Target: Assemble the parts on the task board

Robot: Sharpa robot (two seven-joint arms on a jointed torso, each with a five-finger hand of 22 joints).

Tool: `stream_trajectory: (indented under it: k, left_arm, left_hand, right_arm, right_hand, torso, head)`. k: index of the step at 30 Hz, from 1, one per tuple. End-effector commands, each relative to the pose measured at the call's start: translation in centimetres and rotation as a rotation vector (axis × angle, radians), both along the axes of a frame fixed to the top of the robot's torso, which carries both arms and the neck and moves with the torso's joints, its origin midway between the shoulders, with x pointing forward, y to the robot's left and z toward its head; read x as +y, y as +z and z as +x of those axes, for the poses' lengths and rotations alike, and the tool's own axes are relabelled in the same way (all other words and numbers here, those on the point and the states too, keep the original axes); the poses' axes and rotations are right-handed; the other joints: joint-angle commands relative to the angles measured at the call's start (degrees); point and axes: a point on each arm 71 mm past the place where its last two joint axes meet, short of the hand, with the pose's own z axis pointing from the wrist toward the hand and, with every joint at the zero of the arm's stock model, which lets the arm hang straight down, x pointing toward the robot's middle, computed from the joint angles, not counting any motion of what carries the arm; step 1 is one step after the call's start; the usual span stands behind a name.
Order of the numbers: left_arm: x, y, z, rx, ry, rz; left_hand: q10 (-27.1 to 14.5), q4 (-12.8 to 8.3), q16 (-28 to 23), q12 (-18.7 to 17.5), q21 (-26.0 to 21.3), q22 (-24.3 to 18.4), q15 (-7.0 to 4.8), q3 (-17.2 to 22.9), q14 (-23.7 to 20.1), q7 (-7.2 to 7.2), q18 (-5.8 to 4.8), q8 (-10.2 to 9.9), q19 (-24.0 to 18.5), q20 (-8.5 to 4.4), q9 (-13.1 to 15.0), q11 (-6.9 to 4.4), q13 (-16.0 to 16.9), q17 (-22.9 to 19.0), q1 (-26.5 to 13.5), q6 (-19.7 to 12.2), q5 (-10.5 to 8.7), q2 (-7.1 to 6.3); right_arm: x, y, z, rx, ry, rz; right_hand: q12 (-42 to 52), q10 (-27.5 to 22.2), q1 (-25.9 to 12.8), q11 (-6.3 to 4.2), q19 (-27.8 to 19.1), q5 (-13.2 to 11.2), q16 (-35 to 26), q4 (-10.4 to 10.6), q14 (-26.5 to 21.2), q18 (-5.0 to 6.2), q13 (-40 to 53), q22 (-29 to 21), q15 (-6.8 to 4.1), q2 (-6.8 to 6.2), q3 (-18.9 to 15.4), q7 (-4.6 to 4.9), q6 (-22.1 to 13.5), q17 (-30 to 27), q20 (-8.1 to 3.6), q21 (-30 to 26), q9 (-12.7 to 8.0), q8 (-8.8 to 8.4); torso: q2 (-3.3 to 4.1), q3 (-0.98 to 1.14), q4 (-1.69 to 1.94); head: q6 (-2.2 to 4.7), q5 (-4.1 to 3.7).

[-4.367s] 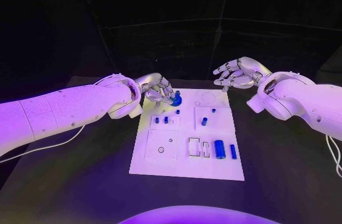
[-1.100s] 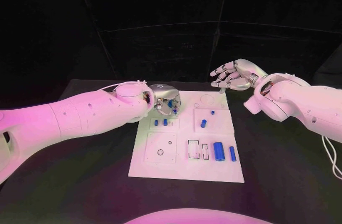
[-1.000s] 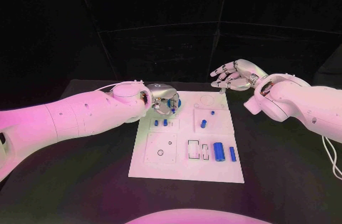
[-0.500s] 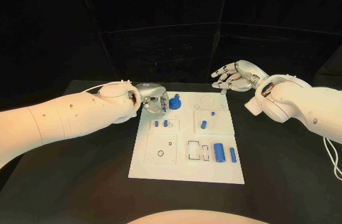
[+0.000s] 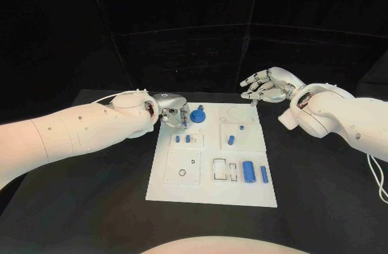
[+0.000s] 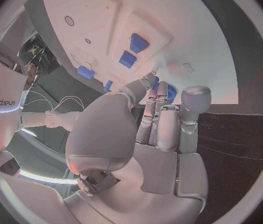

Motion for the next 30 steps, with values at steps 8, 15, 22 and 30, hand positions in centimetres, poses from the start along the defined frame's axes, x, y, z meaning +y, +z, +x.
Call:
stream_trajectory:
  k: [8,15,22,30]
  left_arm:
    - [-0.07,-0.43,0.3,0.048,0.001,0.027]
    - [-0.44,-0.56,0.35,0.06,-0.004,0.034]
    - [-0.34,-0.66,0.42,0.069,0.002,0.042]
    - [-0.56,-0.72,0.36,0.077,-0.002,0.046]
  left_hand:
    - [0.38,-0.3,0.19,-0.31,0.04,-0.18,-0.05,-0.09,1.59,0.14,-0.74,-0.33,0.4,0.05,0.07,0.12,0.04,-0.22,-0.02,0.44,0.12,-0.62]
    - [0.39,-0.3,0.19,-0.31,0.03,-0.19,-0.05,-0.1,1.59,0.13,-0.73,-0.33,0.4,0.05,0.07,0.12,0.04,-0.23,-0.03,0.44,0.13,-0.62]
    - [0.45,-0.3,0.22,-0.34,0.04,-0.16,-0.05,-0.1,1.59,0.11,-0.74,-0.34,0.4,0.05,0.08,0.1,0.05,-0.17,-0.05,0.49,0.12,-0.61]
    - [0.61,-0.34,0.21,-0.39,0.02,-0.17,-0.08,-0.08,1.57,0.05,-0.73,-0.37,0.37,0.04,0.1,0.04,0.06,-0.23,-0.02,0.63,0.11,-0.55]
  right_arm:
    - [0.12,0.17,0.0,-0.005,0.011,0.002]
    - [0.19,0.17,0.01,-0.005,0.012,0.002]
    - [0.17,0.17,0.01,-0.005,0.012,0.002]
    - [0.19,0.17,0.01,-0.005,0.012,0.002]
  right_hand:
    - [0.2,-0.33,-0.1,0.0,0.02,0.26,-0.3,0.19,0.16,0.12,-0.05,-0.07,0.2,0.04,0.06,1.91,-0.26,-0.05,0.43,-0.37,0.0,0.38]
    - [0.2,-0.33,-0.1,0.0,0.02,0.26,-0.3,0.19,0.16,0.12,-0.05,-0.07,0.2,0.04,0.06,1.91,-0.26,-0.05,0.43,-0.37,0.0,0.38]
    - [0.2,-0.33,-0.1,0.0,0.02,0.26,-0.3,0.19,0.16,0.12,-0.05,-0.07,0.2,0.04,0.06,1.91,-0.26,-0.05,0.43,-0.37,0.0,0.38]
    - [0.2,-0.33,-0.1,0.0,0.02,0.26,-0.3,0.19,0.16,0.12,-0.05,-0.07,0.2,0.04,0.06,1.91,-0.26,-0.05,0.43,-0.37,0.0,0.38]
  torso:
    - [0.01,0.02,-0.02]
    - [-0.04,0.04,-0.05]
    - [-0.03,0.02,0.03]
    - [-0.04,0.0,-0.04]
  head:
    - [-0.18,0.1]
    - [-0.27,0.13]
    - [-0.29,0.11]
    - [-0.32,0.18]
